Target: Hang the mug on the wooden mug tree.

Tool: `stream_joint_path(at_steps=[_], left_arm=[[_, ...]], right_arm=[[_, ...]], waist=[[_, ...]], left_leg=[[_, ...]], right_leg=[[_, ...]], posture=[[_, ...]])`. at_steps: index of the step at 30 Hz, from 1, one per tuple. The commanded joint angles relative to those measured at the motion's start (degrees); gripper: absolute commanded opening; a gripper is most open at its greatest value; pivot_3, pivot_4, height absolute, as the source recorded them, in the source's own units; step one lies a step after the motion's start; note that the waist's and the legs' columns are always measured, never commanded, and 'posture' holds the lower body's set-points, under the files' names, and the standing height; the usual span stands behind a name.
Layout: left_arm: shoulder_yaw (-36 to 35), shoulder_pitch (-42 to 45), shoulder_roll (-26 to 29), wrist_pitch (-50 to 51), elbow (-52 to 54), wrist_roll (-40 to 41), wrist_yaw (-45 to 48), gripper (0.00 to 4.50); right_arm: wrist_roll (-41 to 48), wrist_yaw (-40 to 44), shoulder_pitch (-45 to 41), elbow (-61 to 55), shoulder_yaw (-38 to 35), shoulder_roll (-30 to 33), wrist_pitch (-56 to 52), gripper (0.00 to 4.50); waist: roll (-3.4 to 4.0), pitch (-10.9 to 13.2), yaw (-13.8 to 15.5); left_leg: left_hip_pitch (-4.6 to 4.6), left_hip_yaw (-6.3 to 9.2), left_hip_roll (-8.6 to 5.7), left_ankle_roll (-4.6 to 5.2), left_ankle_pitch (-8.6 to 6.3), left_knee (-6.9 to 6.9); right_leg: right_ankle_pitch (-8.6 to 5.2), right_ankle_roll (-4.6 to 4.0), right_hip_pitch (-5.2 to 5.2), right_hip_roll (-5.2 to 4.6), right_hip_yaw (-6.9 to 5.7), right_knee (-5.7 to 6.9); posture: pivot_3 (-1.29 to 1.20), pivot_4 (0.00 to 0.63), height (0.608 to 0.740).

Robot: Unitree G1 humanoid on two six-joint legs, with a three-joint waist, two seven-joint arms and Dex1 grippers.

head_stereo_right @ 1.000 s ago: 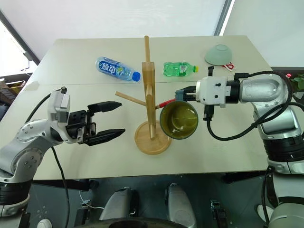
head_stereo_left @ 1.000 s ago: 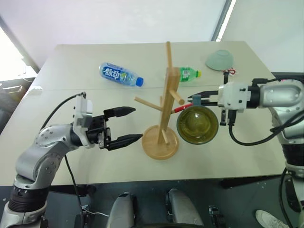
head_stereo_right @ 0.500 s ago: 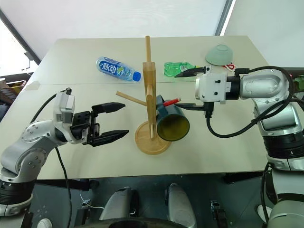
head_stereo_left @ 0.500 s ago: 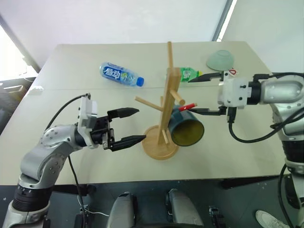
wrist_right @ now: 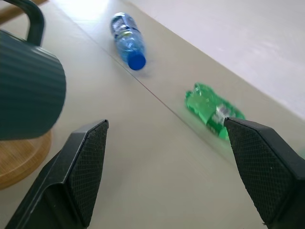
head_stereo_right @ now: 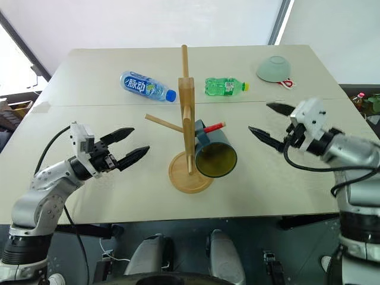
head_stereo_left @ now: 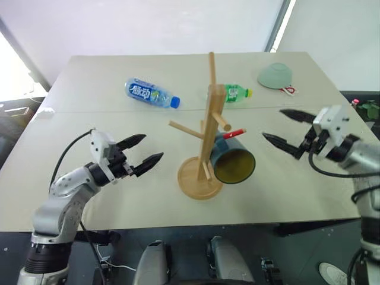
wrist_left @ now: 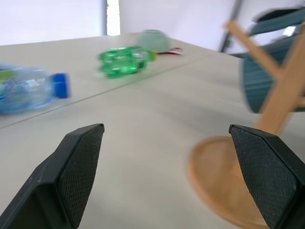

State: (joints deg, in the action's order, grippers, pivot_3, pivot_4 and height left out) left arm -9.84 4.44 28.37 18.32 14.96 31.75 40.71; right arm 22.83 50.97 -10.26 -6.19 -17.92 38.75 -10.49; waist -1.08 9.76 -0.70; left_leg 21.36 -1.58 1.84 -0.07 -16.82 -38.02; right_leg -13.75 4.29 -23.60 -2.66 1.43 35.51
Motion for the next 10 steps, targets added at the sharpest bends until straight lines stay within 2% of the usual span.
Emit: stream_joint_path(at_steps=[1,4,10], left_arm=[[-2.51,-1.25,-2.96,-4.47,-3.30,-5.36,-7.64,4.50],[-4.09,-1.09,-6.66,-6.93,-7.18,-8.19,-13.91,4.50],[-4.02,-0.50,-7.54,-8.81,-9.31,-9.56,-15.03,4.50]], right_arm=[[0.56,-7.45,3.09,-0.74,-2.07,-6.53,2.92,4.03],[-1.07,-13.17,4.92,3.37,-2.07,-13.23,6.63,4.03],[-3.06,-14.45,5.27,6.41,0.57,-15.74,10.39,4.03]], waist=[[0.01,0.00,-0.05],[0.02,-0.01,-0.09],[0.03,-0.01,-0.02]], left_leg=[[0.00,0.00,0.00,0.00,0.00,0.00],[-0.04,-0.03,-0.01,-0.01,0.01,-0.03],[-0.01,-0.03,-0.02,-0.02,0.01,-0.05]], right_leg=[[0.00,0.00,-0.01,0.01,0.00,0.00],[0.01,0.01,-0.02,0.01,0.02,0.10],[0.01,0.01,-0.03,-0.01,0.01,0.09]], posture=[[0.00,0.150,0.740],[0.00,0.150,0.740],[0.00,0.150,0.740]])
